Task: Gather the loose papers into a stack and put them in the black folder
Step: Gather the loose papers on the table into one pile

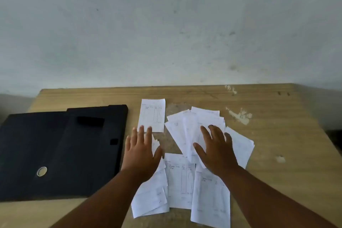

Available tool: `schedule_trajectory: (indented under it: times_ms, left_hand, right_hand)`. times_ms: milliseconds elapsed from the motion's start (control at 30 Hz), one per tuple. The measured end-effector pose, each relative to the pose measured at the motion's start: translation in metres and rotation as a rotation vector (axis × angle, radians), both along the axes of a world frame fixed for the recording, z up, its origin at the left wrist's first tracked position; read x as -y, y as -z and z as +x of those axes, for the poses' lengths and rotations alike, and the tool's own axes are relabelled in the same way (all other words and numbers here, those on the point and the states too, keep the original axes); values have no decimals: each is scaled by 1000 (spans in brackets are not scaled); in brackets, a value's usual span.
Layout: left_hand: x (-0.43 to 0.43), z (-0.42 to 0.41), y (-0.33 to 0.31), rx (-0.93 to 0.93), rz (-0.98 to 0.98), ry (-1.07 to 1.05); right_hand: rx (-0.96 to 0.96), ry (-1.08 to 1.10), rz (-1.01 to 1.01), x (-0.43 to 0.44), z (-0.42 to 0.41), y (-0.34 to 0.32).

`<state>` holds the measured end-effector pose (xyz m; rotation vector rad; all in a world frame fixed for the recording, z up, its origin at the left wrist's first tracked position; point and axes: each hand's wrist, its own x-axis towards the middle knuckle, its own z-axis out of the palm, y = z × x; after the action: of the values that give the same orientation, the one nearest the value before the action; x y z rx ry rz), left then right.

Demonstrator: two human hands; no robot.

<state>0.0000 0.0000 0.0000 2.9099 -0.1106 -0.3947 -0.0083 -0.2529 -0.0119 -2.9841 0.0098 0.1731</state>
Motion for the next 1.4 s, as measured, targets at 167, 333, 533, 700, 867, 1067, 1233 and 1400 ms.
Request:
schedule_trajectory:
  times_ms: [167, 333, 533, 700, 867, 1067, 1233, 1400]
  left_hand:
    - [-9, -31, 56, -140, 76, -72]
    - [10, -40, 79, 16, 58, 78]
    - [21, -29, 63, 128, -161, 26]
    - [13, -38, 71, 70, -171, -41]
    - [43, -29, 73, 180, -396, -12]
    - [37, -20, 61, 294, -465, -142]
    - [9, -32, 68, 142, -305, -209]
    - [23, -22, 70, 144, -320, -109]
  right_hand:
    - [-32, 211, -87, -5, -23, 43]
    - [-18, 91, -23, -37, -28, 57]
    - [141, 93, 242, -44, -21, 42]
    - [102, 331, 48, -28, -31, 54]
    - [110, 206, 155, -54, -20, 55]
    - [296, 301, 316, -49, -11, 51]
    - [195, 432, 156, -23, -1, 59]
    - [172, 258, 271, -47, 7, 56]
